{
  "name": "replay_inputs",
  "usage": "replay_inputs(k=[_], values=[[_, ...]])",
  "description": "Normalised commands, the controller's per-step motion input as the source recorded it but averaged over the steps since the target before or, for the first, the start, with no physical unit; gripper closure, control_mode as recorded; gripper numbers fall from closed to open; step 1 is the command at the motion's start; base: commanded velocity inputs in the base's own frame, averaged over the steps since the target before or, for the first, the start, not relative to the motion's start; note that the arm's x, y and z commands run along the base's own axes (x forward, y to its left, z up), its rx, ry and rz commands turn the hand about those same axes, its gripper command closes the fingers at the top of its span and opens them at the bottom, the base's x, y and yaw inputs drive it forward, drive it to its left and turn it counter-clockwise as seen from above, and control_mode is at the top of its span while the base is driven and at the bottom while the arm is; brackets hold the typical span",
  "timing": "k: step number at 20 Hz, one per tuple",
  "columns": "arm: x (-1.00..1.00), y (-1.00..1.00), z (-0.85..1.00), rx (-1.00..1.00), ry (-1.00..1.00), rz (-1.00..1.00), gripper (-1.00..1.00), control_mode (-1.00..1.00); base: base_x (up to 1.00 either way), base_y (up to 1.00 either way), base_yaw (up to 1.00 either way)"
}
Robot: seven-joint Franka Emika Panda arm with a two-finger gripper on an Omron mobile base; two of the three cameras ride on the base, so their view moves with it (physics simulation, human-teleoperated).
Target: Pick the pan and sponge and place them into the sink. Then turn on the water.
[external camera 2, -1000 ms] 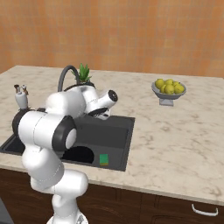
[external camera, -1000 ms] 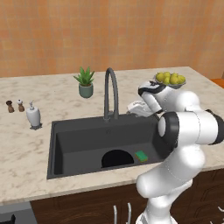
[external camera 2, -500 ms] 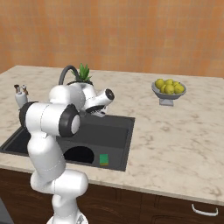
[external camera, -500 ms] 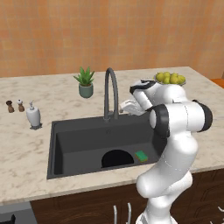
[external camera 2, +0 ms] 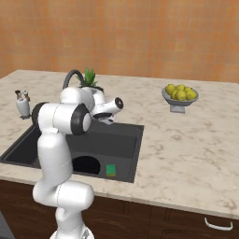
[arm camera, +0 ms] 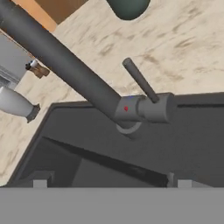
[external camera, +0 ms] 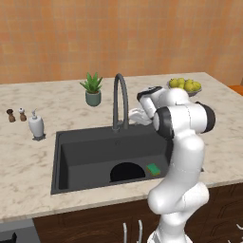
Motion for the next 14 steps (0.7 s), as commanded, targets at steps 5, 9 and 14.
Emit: replay_inputs(k=[5,9,14], values=[[0.49,0.03,-0.22,0.03,0.0,-0.01,-1.0,-1.0,0.0,0.0,0.0],[0.5,0.0,-0.23,0.03,0.0,-0.01,-1.0,-1.0,0.0,0.0,0.0],[0.5,0.04,-0.26,0.02,0.0,0.0,-1.0,-1.0,0.0,0.0,0.0]])
